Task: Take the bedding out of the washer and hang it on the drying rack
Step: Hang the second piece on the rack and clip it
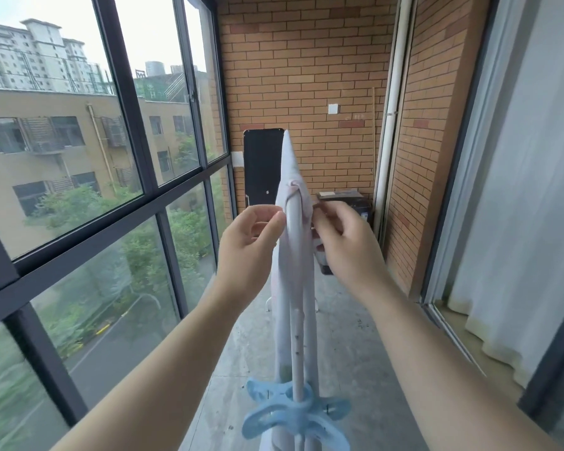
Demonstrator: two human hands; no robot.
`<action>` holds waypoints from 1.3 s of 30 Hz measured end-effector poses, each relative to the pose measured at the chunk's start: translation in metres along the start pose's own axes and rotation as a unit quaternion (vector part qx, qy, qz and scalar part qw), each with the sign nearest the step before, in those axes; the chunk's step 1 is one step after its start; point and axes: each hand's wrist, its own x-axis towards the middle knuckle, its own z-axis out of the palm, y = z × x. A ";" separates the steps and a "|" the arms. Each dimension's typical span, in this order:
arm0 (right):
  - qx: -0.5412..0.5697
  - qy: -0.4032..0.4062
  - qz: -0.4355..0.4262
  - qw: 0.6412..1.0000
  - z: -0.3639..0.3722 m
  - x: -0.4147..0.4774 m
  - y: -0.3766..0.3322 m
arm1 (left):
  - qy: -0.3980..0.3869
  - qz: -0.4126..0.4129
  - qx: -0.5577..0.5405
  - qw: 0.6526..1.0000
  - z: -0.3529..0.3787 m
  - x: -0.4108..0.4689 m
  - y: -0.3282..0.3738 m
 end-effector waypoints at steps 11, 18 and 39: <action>-0.200 -0.021 0.057 0.978 0.002 -0.018 -0.025 | -0.020 0.089 0.206 0.974 -0.008 0.003 0.019; -0.358 0.018 0.013 0.933 -0.002 -0.019 -0.024 | -0.007 0.081 0.396 0.915 -0.012 0.003 0.042; -0.445 0.008 -0.013 0.895 -0.014 0.001 -0.040 | 0.006 0.148 0.560 0.815 0.000 0.009 0.073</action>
